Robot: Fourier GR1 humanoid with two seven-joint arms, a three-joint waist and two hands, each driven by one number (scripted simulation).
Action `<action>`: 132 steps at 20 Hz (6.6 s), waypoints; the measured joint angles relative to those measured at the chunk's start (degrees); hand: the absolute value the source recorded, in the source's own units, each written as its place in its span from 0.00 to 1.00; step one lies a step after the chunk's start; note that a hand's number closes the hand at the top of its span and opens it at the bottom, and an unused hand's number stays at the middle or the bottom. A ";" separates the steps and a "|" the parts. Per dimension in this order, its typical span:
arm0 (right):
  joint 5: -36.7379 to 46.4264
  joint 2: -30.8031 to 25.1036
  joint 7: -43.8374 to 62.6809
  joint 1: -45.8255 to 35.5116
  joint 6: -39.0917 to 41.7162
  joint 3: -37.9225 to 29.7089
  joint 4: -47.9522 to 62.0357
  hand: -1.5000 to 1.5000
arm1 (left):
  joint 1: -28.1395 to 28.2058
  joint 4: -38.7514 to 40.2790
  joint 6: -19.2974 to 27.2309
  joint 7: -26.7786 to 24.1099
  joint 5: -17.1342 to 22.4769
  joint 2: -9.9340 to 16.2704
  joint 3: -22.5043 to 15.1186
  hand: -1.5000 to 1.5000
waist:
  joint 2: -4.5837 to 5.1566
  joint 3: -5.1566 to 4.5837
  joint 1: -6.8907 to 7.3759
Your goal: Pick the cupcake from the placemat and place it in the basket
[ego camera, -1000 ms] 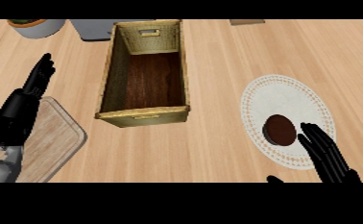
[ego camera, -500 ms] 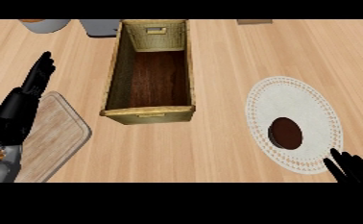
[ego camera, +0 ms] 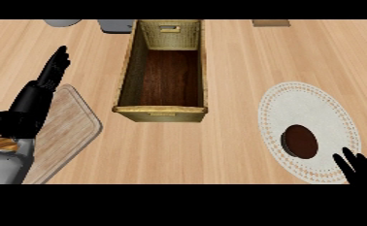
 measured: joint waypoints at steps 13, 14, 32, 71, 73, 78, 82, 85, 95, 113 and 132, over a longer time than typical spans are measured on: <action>3.77 7.75 10.24 -16.63 17.42 5.62 4.58 0.00 | -3.17 3.67 -3.75 -0.11 -3.39 -4.30 2.87 0.50 | 0.04 0.20 0.98; 3.98 8.19 9.28 -16.91 17.28 5.18 5.93 0.00 | -2.81 3.19 -3.84 0.10 -3.89 -4.67 2.94 0.50 | 0.03 0.21 0.98; 13.11 18.08 -1.60 -19.82 9.32 3.02 21.43 0.00 | -0.33 -0.73 -8.72 1.87 -8.36 -8.38 8.29 0.50 | -0.01 0.25 0.99; 18.21 27.65 -19.01 -29.84 1.77 -8.64 43.67 1.00 | -1.58 -0.09 -15.37 1.63 -15.40 -15.63 14.64 0.50 | -0.46 -0.60 1.03; 17.53 27.13 -19.89 -33.44 3.98 -9.42 46.66 1.00 | -2.12 1.10 -15.72 0.89 -15.31 -15.60 14.88 0.50 | -0.39 -0.59 1.22; 12.38 22.92 -20.72 -48.47 19.23 -13.68 56.38 1.00 | -3.16 1.55 -15.87 0.59 -15.90 -16.26 13.81 0.50 | 0.34 -0.02 2.87; 11.17 20.51 -22.50 -61.65 23.35 -16.69 67.63 1.00 | -2.76 1.36 -15.66 0.74 -16.34 -16.77 13.47 0.50 | 0.42 0.16 3.06; 9.98 20.49 -22.56 -67.42 22.62 -19.16 70.21 1.00 | -2.23 0.69 -15.99 0.79 -16.00 -16.32 14.20 0.50 | 0.28 0.21 2.62; -9.33 26.47 -23.41 -82.43 22.93 -32.90 63.21 1.00 | -1.70 0.29 -15.97 1.35 -15.93 -16.15 14.82 0.50 | -0.30 0.25 1.47; -24.17 33.76 3.97 -118.66 34.45 -31.95 66.07 1.00 | -1.71 0.28 -16.32 0.66 -16.54 -16.58 14.91 0.50 | -0.10 0.16 1.89; -20.85 40.57 14.25 -129.03 36.11 -22.94 85.27 1.00 | -2.44 -0.33 -17.14 2.10 -16.39 -16.50 15.66 0.50 | 0.13 0.16 1.93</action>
